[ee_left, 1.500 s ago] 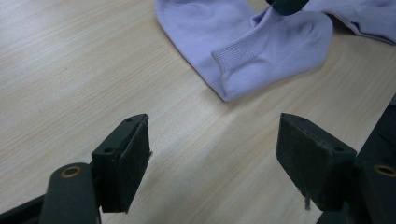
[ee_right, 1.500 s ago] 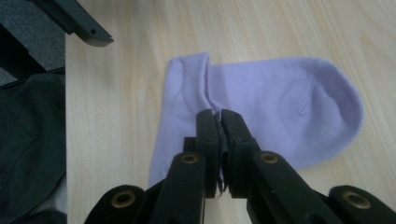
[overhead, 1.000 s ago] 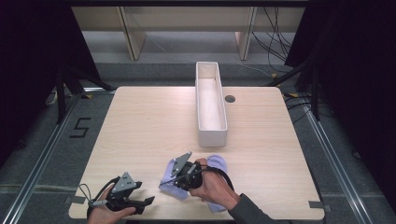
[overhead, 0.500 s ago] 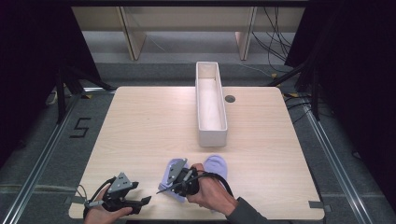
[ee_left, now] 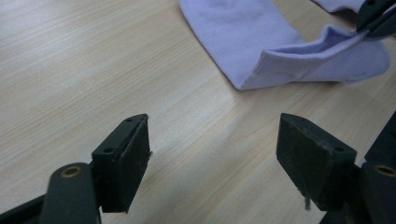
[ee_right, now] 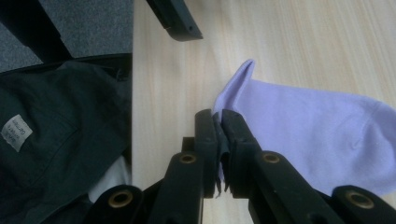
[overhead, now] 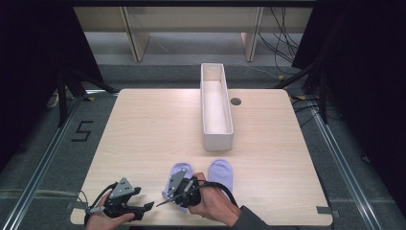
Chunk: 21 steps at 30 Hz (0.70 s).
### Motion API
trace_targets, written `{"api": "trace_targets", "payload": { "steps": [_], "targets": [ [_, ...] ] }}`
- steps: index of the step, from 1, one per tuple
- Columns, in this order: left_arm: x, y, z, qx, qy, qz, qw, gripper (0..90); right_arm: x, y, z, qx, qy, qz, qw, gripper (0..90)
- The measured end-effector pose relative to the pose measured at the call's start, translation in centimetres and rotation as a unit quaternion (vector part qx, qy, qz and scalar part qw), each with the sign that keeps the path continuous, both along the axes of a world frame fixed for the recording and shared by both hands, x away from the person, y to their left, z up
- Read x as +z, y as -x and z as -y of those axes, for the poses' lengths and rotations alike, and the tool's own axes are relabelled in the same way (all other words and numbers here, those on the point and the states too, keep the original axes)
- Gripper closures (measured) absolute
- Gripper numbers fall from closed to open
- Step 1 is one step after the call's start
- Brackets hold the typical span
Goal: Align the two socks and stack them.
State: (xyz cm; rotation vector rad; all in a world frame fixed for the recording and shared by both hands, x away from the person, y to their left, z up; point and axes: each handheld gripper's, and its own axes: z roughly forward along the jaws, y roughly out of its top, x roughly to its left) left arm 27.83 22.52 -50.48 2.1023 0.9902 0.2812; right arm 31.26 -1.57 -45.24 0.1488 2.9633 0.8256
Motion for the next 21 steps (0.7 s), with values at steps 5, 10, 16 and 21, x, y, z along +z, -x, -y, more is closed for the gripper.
{"api": "trace_targets", "payload": {
  "steps": [5, 10, 16, 21],
  "targets": [
    [-0.1, 0.0, 0.1, 0.004, 0.003, 0.0, 1.0, 25.4, 0.0, 0.3, -0.2, 0.007, 0.0, -0.001, 1.0, 85.4],
    [-0.1, 0.0, 0.0, 0.004, 0.002, 0.0, 1.0, 25.5, -0.1, 0.6, -0.4, 0.014, 0.009, 0.007, 0.9998, 85.2],
    [-0.1, 0.0, -0.3, 0.002, 0.003, 0.001, 1.0, 25.4, -0.8, 1.2, -1.0, 0.018, 0.014, -0.006, 0.9997, 82.8],
    [0.0, 0.3, -0.5, 0.01, 0.008, 0.002, 0.9999, 25.5, -1.2, 1.6, -1.2, 0.001, 0.014, -0.037, 0.9992, 79.9]
  ]
}}
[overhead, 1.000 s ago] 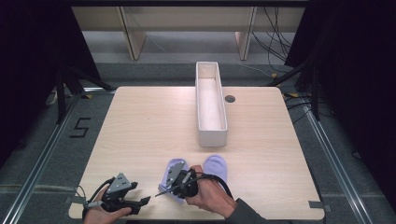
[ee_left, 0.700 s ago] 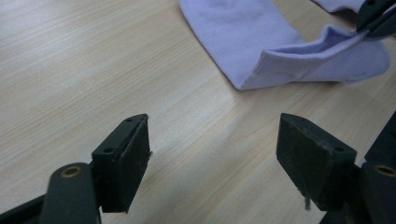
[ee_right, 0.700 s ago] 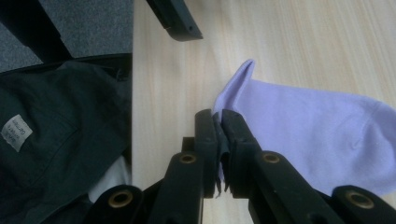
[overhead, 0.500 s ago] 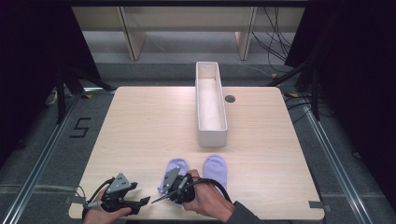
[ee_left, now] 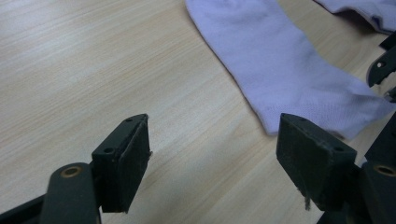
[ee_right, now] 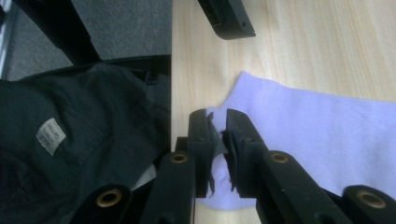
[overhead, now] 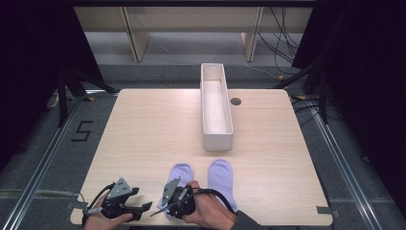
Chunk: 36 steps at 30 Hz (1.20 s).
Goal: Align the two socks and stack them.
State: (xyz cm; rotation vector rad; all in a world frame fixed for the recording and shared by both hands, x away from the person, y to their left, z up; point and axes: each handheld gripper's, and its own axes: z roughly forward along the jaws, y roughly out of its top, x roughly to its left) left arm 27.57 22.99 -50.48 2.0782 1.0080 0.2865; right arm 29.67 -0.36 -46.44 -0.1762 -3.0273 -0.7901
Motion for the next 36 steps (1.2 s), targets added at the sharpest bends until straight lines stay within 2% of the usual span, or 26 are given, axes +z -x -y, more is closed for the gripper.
{"api": "trace_targets", "payload": {
  "steps": [1, 2, 3, 4, 5, 7, 8, 9, 10, 12, 16, 17, 18, 21, 22, 24, 25, 26, 27, 28, 29, 30, 31, 33, 36],
  "targets": [
    [0.1, 0.1, 0.0, -0.002, -0.004, 0.0, 1.0, 25.5, 0.1, 0.0, 0.0, -0.002, -0.001, 0.001, 1.0, 79.9],
    [0.0, 0.1, 0.1, -0.002, 0.003, 0.0, 1.0, 25.5, 0.1, -0.3, 0.0, 0.008, -0.016, 0.01, 0.9998, 79.9],
    [0.1, 0.2, 0.1, -0.005, -0.002, -0.004, 1.0, 25.8, 0.3, -0.5, 0.2, 0.007, -0.025, 0.003, 0.9997, 79.9],
    [0.1, 0.2, 0.1, -0.006, -0.005, -0.002, 1.0, 26.3, 0.5, -0.7, 0.4, -0.005, -0.025, 0.002, 0.9997, 79.9],
    [0.1, 0.3, 0.3, -0.009, 0.007, -0.003, 0.9999, 26.9, 0.7, -1.2, 0.7, -0.009, -0.03, 0.006, 0.9995, 79.9],
    [0.2, 0.4, 0.4, -0.016, -0.004, -0.001, 0.9999, 27.8, 1.0, -2.1, 1.3, -0.021, -0.037, 0.008, 0.9991, 79.9],
    [0.2, 0.5, 0.6, -0.018, 0.009, -0.004, 0.9998, 28.5, 1.1, -2.6, 1.6, -0.03, -0.038, 0.011, 0.9988, 79.9],
    [0.3, 0.6, 0.6, -0.019, 0.001, -0.004, 0.9998, 29.3, 1.2, -3.0, 1.9, -0.039, -0.034, 0.014, 0.9986, 79.9],
    [0.2, 0.7, 0.8, -0.021, 0.011, -0.005, 0.9997, 30.0, 1.3, -3.4, 2.2, -0.046, -0.032, 0.021, 0.9982, 79.9],
    [0.4, 0.9, 1.0, -0.027, 0.004, -0.004, 0.9996, 31.7, 1.4, -4.2, 2.7, -0.058, -0.032, 0.028, 0.9974, 79.9],
    [0.6, 1.3, 1.6, -0.046, 0.015, -0.007, 0.9988, 36.9, 1.6, -5.8, 3.6, -0.087, -0.035, 0.039, 0.9948, 79.8],
    [0.5, 1.4, 2.0, -0.043, 0.025, -0.008, 0.9987, 38.1, 1.6, -6.3, 3.9, -0.09, -0.033, 0.044, 0.9944, 79.7],
    [0.5, 1.5, 2.2, -0.045, 0.027, -0.011, 0.9986, 38.3, 1.6, -6.6, 4.1, -0.099, -0.03, 0.044, 0.9936, 79.5],
    [0.5, 1.6, 2.7, -0.058, 0.019, -0.016, 0.998, 39.3, 1.4, -7.9, 4.6, -0.106, -0.032, 0.051, 0.9925, 79.0],
    [0.5, 1.6, 2.8, -0.063, 0.013, -0.016, 0.9978, 39.8, 1.3, -8.1, 4.8, -0.118, -0.028, 0.048, 0.9915, 78.9],
    [0.5, 1.7, 3.0, -0.069, 0.013, -0.02, 0.9973, 40.4, 1.1, -8.7, 4.9, -0.124, -0.026, 0.05, 0.9906, 78.7],
    [0.4, 1.8, 3.2, -0.069, 0.018, -0.015, 0.9974, 40.9, 1.0, -9.0, 5.0, -0.128, -0.025, 0.051, 0.9902, 78.6],
    [0.5, 1.8, 3.2, -0.076, 0.008, -0.016, 0.9969, 41.1, 1.0, -9.2, 5.0, -0.129, -0.023, 0.052, 0.99, 78.5],
    [0.5, 1.9, 3.4, -0.07, 0.019, -0.017, 0.9972, 41.5, 0.9, -9.4, 5.0, -0.137, -0.025, 0.052, 0.9889, 78.4],
    [0.5, 1.8, 3.4, -0.077, 0.012, -0.016, 0.9968, 41.6, 0.9, -9.8, 5.1, -0.13, -0.022, 0.055, 0.9897, 78.4],
    [0.4, 2.0, 3.6, -0.071, 0.019, -0.015, 0.9972, 42.0, 0.9, -10.0, 5.1, -0.14, -0.022, 0.052, 0.9885, 78.3],
    [0.5, 1.8, 3.5, -0.083, 0.004, -0.015, 0.9964, 42.5, 0.8, -10.2, 5.0, -0.142, -0.021, 0.053, 0.9882, 78.3],
    [0.4, 2.0, 3.7, -0.078, 0.02, -0.017, 0.9966, 42.5, 0.7, -10.3, 5.0, -0.148, -0.02, 0.047, 0.9877, 78.3],
    [0.4, 2.0, 3.9, -0.079, 0.018, -0.017, 0.9966, 42.6, 0.5, -10.9, 4.9, -0.142, -0.018, 0.051, 0.9884, 77.9],
    [0.4, 2.0, 4.2, -0.089, 0.01, -0.014, 0.9959, 43.4, 0.2, -11.3, 4.7, -0.151, -0.015, 0.044, 0.9874, 77.4]
  ]
}}
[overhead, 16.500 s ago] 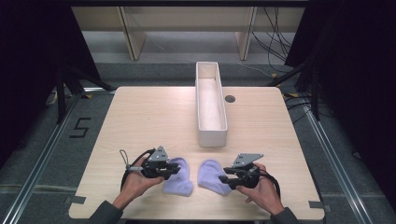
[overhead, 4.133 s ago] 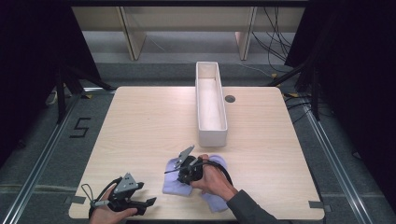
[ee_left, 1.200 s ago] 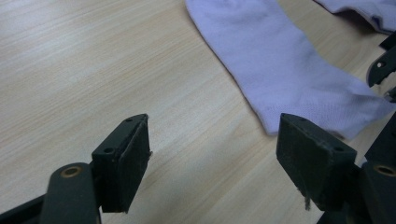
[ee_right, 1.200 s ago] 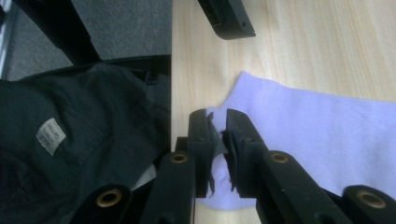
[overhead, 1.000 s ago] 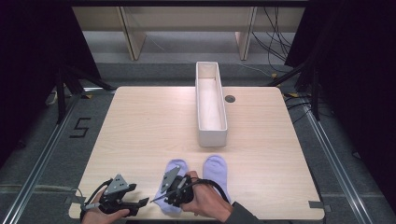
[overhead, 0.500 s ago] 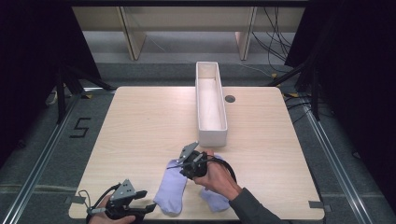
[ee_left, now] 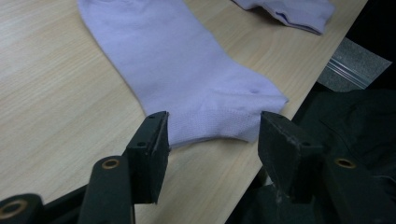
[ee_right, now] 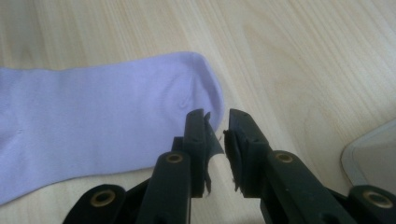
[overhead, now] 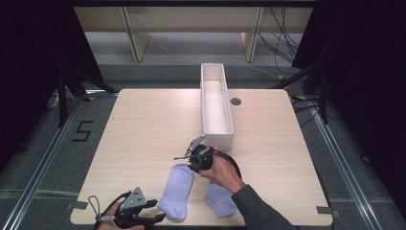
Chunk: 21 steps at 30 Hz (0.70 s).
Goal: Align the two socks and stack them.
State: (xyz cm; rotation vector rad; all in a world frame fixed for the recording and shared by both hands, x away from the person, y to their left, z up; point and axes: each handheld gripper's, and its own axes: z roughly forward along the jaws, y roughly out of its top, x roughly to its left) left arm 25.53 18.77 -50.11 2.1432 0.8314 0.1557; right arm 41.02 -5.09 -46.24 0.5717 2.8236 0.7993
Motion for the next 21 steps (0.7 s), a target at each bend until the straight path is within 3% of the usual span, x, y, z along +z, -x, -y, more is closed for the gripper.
{"api": "trace_targets", "payload": {
  "steps": [1, 2, 5, 6, 10, 14, 21],
  "targets": [
    [0.1, 0.0, 0.0, -0.009, -0.012, 0.0, 0.9999, 43.5, -0.1, -0.2, 0.0, -0.002, 0.001, -0.002, 1.0, 77.3],
    [0.0, 0.2, 0.4, -0.002, 0.004, -0.003, 1.0, 43.7, -0.2, -0.3, -0.1, -0.002, 0.001, -0.004, 1.0, 77.2],
    [0.0, 0.2, 0.7, -0.019, -0.01, -0.002, 0.9998, 44.0, -0.4, -0.6, -0.4, -0.002, 0.001, -0.01, 0.9999, 76.4],
    [-0.1, 0.2, 1.0, -0.01, -0.002, -0.003, 0.9999, 43.5, -0.5, -0.7, -0.5, -0.003, 0.003, -0.01, 0.9999, 76.0],
    [-0.1, 0.2, 1.6, -0.018, -0.005, -0.001, 0.9998, 41.7, -0.6, -0.9, -1.0, 0.009, 0.007, -0.004, 0.9999, 75.2],
    [-0.3, -0.1, 2.2, -0.034, -0.028, 0.003, 0.999, 40.9, -0.9, -1.1, -1.2, 0.004, 0.011, -0.011, 0.9999, 74.8],
    [-0.4, -0.4, 2.8, -0.045, -0.038, 0.004, 0.9983, 46.4, -1.3, -1.4, -1.3, 0.007, 0.007, -0.018, 0.9998, 74.8]
  ]
}}
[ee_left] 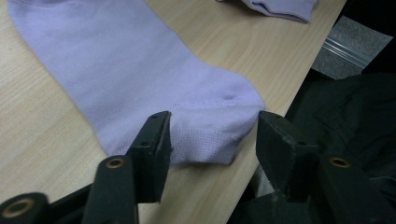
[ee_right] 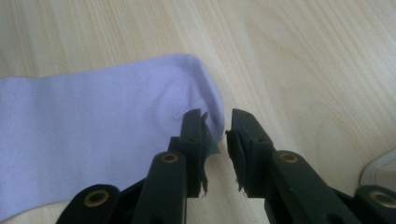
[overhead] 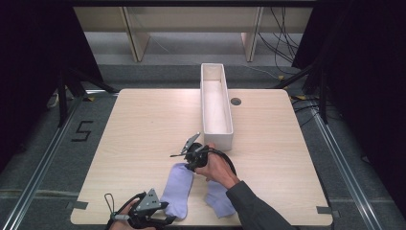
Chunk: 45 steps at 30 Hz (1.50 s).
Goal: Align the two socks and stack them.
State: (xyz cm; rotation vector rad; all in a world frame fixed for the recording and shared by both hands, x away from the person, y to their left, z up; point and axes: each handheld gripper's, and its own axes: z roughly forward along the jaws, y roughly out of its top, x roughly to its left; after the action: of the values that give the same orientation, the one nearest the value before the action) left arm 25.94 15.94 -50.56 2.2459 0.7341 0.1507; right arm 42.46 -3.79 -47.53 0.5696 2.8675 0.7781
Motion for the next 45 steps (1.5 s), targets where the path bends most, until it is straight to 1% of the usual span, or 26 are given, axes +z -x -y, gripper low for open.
{"api": "trace_targets", "payload": {
  "steps": [1, 2, 3, 5, 6, 10, 12, 14, 15, 16, 17, 19, 20, 21, 27, 28, 29, 32, 33, 34, 38, 40, 42, 43, 44, 45],
  "targets": [
    [0.0, -0.1, 0.0, -0.003, -0.003, 0.001, 1.0, 46.8, 0.0, 0.0, 0.0, 0.0, 0.0, -0.001, 1.0, 74.8],
    [-0.1, 0.1, 0.2, 0.003, 0.007, 0.0, 1.0, 48.1, 0.0, 0.0, -0.1, -0.001, 0.0, -0.001, 1.0, 74.8],
    [-0.1, 0.1, 0.2, 0.002, 0.008, 0.002, 1.0, 49.7, 0.0, 0.1, -0.1, -0.006, 0.0, -0.008, 1.0, 74.8],
    [-0.1, 0.1, 0.2, -0.002, 0.002, 0.003, 1.0, 52.7, -0.1, -0.1, -0.2, 0.002, 0.001, 0.0, 1.0, 74.9],
    [0.0, 0.0, 0.2, -0.006, -0.004, 0.005, 1.0, 55.2, -0.2, 0.0, -0.2, -0.005, 0.001, -0.008, 1.0, 75.0],
    [-0.1, 0.1, 0.1, -0.019, -0.001, 0.01, 0.9998, 65.9, -0.3, -0.2, -0.3, -0.006, 0.002, -0.009, 0.9999, 76.2],
    [-0.1, 0.0, 0.1, -0.019, -0.006, 0.019, 0.9996, 72.2, -0.4, -0.3, -0.3, -0.003, 0.002, -0.009, 1.0, 76.9],
    [0.0, 0.0, 0.0, -0.021, -0.002, 0.013, 0.9997, 79.9, -0.4, -0.3, -0.3, -0.005, 0.003, -0.008, 0.9999, 77.5],
    [-0.2, 0.0, 0.0, -0.015, 0.01, 0.011, 0.9998, 81.9, -0.4, -0.3, -0.3, -0.006, 0.002, -0.009, 0.9999, 77.8],
    [-0.1, -0.1, -0.1, -0.017, 0.004, 0.013, 0.9998, 83.4, -0.5, -0.4, -0.3, -0.004, 0.002, -0.008, 1.0, 77.9],
    [-0.2, -0.1, 0.0, -0.016, 0.007, 0.012, 0.9998, 84.3, -0.5, -0.4, -0.4, -0.002, 0.001, -0.011, 0.9999, 78.3],
    [-0.1, -0.2, -0.1, -0.024, -0.003, 0.018, 0.9996, 85.1, -0.6, -0.5, -0.4, 0.002, 0.001, -0.011, 0.9999, 79.0],
    [-0.1, -0.2, -0.1, -0.024, -0.004, 0.018, 0.9995, 85.3, -0.6, -0.5, -0.4, -0.002, 0.0, -0.013, 0.9999, 80.0],
    [-0.1, -0.1, 0.0, -0.02, 0.006, 0.015, 0.9997, 85.6, -0.6, -0.5, -0.4, 0.0, 0.0, -0.013, 0.9999, 81.2],
    [-0.1, -0.3, -0.1, -0.032, -0.011, 0.02, 0.9992, 86.3, -0.6, -0.5, -0.3, 0.002, 0.002, -0.015, 0.9999, 88.4],
    [-0.2, -0.1, 0.1, -0.024, 0.006, 0.016, 0.9996, 86.3, -0.6, -0.6, -0.3, 0.007, 0.003, -0.011, 0.9999, 88.9],
    [-0.1, -0.2, 0.1, -0.03, -0.001, 0.019, 0.9994, 86.3, -0.5, -0.5, -0.3, 0.005, 0.002, -0.013, 0.9999, 89.3],
    [-0.1, -0.2, 0.0, -0.031, -0.001, 0.018, 0.9994, 86.5, -0.4, -0.4, -0.4, 0.008, 0.002, -0.01, 0.9999, 89.6],
    [0.0, -0.3, -0.1, -0.037, -0.014, 0.023, 0.999, 86.5, -0.3, -0.4, -0.4, 0.005, 0.004, -0.011, 0.9999, 89.7],
    [0.0, -0.3, -0.1, -0.036, -0.015, 0.025, 0.9989, 86.6, -0.3, -0.4, -0.4, 0.004, 0.003, -0.01, 0.9999, 89.7],
    [0.1, -0.2, -0.1, -0.032, -0.003, 0.019, 0.9993, 86.7, 0.0, -0.4, -0.5, 0.007, 0.003, -0.006, 1.0, 89.7],
    [0.2, -0.2, -0.1, -0.036, -0.006, 0.026, 0.999, 86.8, 0.2, -0.4, -0.5, 0.004, 0.003, -0.007, 1.0, 89.7],
    [0.2, -0.2, -0.1, -0.032, -0.002, 0.021, 0.9993, 86.8, 0.3, -0.5, -0.4, 0.009, 0.001, -0.002, 1.0, 89.8],
    [0.3, -0.3, -0.2, -0.037, -0.007, 0.024, 0.999, 86.9, 0.4, -0.5, -0.4, 0.009, 0.001, -0.003, 1.0, 89.8],
    [0.3, -0.1, 0.0, -0.032, 0.007, 0.024, 0.9992, 86.9, 0.4, -0.5, -0.4, 0.008, 0.0, 0.001, 1.0, 89.8],
    [0.4, -0.2, -0.1, -0.033, 0.001, 0.028, 0.9991, 86.9, 0.5, -0.4, -0.3, 0.005, 0.0, -0.003, 1.0, 89.8]
  ]
}}
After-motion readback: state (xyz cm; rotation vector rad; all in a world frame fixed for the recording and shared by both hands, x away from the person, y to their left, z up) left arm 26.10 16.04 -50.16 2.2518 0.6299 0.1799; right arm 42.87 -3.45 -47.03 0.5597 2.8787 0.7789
